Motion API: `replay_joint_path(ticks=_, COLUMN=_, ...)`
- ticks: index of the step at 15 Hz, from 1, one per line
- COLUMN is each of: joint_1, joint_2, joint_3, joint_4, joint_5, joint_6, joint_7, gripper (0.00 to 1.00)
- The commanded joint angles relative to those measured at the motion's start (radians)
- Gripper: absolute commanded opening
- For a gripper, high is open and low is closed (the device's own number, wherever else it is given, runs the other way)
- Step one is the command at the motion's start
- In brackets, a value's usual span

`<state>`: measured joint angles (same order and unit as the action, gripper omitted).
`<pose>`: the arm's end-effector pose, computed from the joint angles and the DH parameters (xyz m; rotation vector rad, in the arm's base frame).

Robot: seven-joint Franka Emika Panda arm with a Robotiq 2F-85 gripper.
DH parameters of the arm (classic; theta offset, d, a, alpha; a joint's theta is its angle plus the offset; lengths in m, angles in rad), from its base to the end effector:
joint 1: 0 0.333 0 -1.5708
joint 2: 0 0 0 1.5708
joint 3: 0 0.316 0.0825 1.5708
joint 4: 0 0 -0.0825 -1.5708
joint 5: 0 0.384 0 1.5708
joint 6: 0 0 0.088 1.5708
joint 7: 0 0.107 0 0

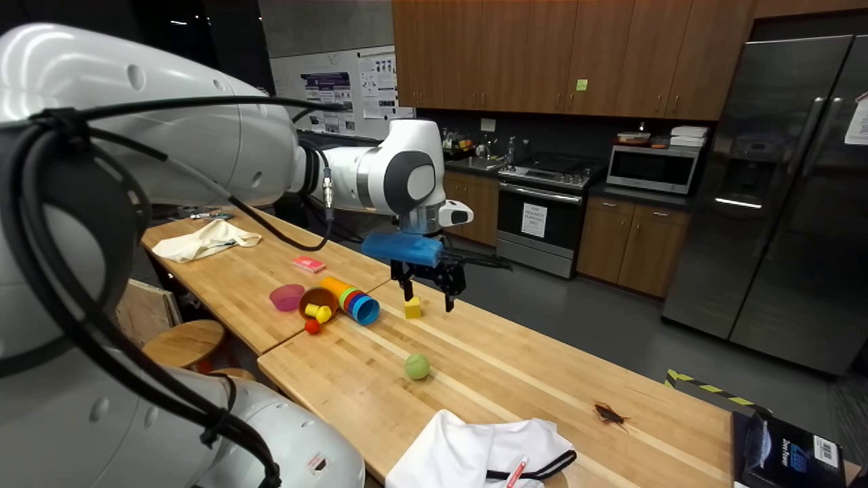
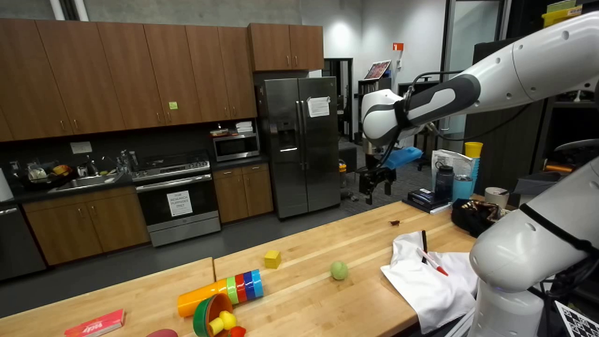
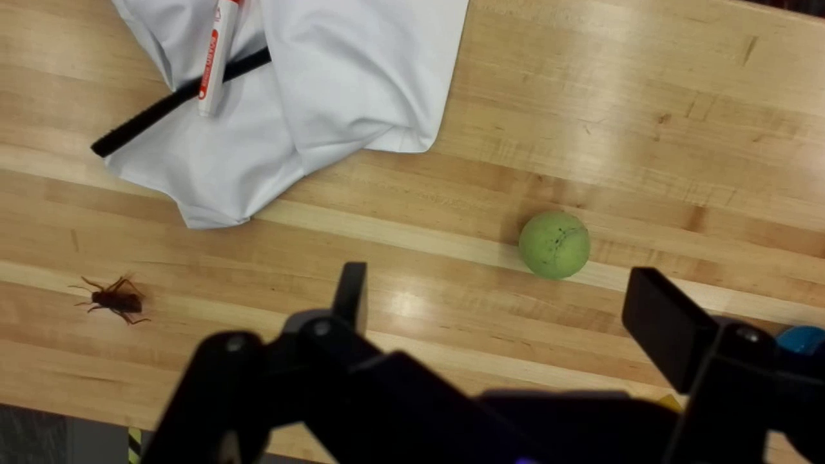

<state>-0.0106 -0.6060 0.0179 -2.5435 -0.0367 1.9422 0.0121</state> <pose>0.3644 0.0004 0.4725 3.0972 0.0082 0.0076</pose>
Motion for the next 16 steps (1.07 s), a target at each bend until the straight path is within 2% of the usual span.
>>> replay_joint_path(ticks=1, joint_1=-0.008, joint_2=-0.005, joint_3=0.014, joint_4=-0.004, joint_5=-0.016, joint_6=0.011, joint_7=0.042, gripper=1.0)
replay_joint_path(ticks=7, joint_1=0.006, joint_2=-0.002, joint_3=0.004, joint_4=-0.005, joint_5=-0.021, joint_6=0.017, joint_7=-0.001, gripper=1.0)
replay_joint_path(ticks=16, joint_1=0.006, joint_2=0.0, joint_3=0.006, joint_4=-0.008, joint_5=-0.011, joint_6=0.003, joint_7=0.005, gripper=1.0)
